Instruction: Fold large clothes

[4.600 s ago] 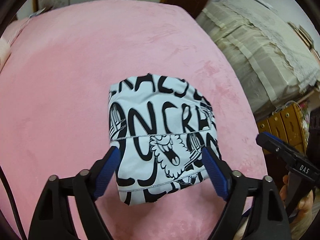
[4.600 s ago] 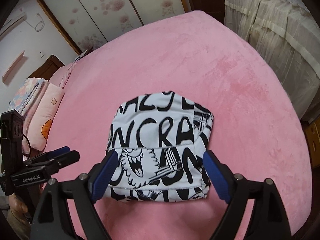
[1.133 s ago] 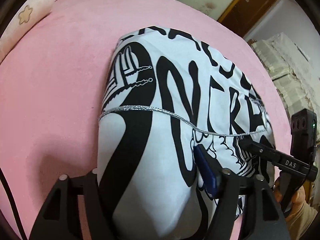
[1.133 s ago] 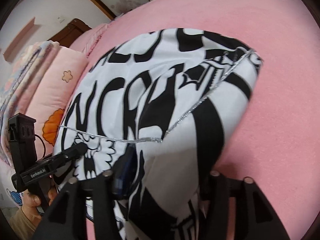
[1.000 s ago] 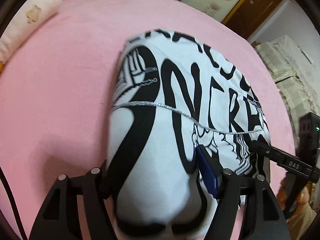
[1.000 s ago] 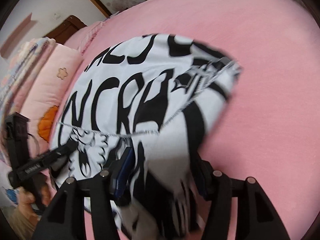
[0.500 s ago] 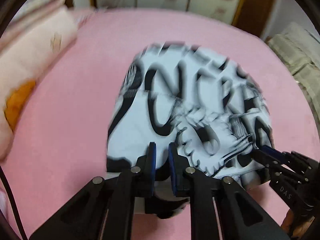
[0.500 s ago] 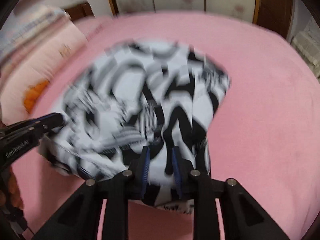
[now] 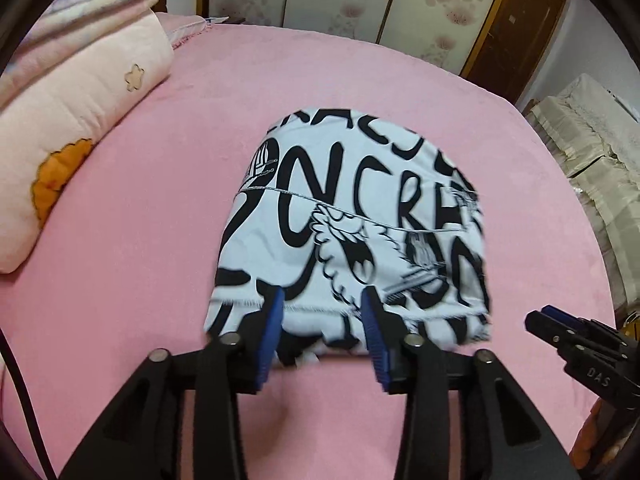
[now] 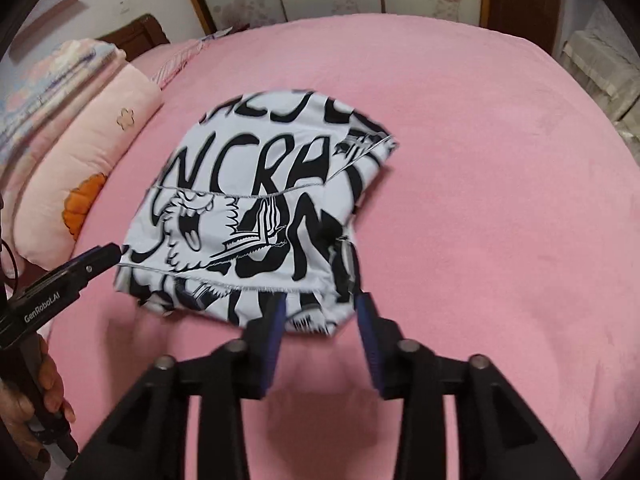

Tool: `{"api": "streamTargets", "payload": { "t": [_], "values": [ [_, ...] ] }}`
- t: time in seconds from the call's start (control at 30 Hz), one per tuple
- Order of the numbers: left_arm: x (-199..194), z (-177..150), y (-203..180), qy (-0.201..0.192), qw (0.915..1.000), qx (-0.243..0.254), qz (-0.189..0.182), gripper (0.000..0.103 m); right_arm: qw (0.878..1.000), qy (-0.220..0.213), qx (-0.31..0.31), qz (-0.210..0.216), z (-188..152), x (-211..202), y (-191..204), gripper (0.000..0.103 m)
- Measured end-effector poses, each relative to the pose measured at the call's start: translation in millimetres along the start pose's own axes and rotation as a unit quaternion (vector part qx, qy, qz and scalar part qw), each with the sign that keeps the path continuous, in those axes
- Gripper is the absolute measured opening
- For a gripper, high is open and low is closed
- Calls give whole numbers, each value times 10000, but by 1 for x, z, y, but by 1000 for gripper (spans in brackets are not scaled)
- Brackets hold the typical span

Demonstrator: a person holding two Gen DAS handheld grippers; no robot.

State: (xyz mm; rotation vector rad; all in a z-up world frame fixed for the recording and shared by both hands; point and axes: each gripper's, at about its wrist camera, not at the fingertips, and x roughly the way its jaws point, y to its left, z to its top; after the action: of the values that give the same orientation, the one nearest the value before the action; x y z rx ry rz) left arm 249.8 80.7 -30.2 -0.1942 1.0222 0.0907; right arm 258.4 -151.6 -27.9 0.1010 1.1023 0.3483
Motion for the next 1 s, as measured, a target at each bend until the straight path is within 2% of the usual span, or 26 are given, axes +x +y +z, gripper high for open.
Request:
{"api": "streamTargets", "payload": {
  "t": [0.1, 0.2, 0.43, 0.53, 0.73, 0.9, 1.0],
  "values": [
    [-31, -4, -19, -39, 10000, -38, 22, 48, 9999, -141, 85, 43, -5, -39, -10, 39],
    [-56, -9, -36, 29, 9994, -58, 332, 48, 9997, -255, 31, -26, -12, -75, -18, 39],
    [-133, -41, -90, 7, 10000, -13, -25, 48, 9994, -86, -334, -54, -48, -147, -40, 39],
    [-163, -65, -120, 61, 9999, 94, -8, 52, 9992, -48, -373, -115, -71, -178, -53, 39],
    [-209, -125, -173, 408, 9988, 255, -57, 53, 9992, 281, 266, 18, -127, -228, -94, 39],
    [-234, -169, -203, 490, 9980, 370, 157, 61, 9974, 235, 682, -77, -166, -260, -116, 39],
    [-242, -189, -215, 576, 9978, 268, 196, 62, 9950, 219, 966, -139, -186, -275, -129, 41]
  ]
}}
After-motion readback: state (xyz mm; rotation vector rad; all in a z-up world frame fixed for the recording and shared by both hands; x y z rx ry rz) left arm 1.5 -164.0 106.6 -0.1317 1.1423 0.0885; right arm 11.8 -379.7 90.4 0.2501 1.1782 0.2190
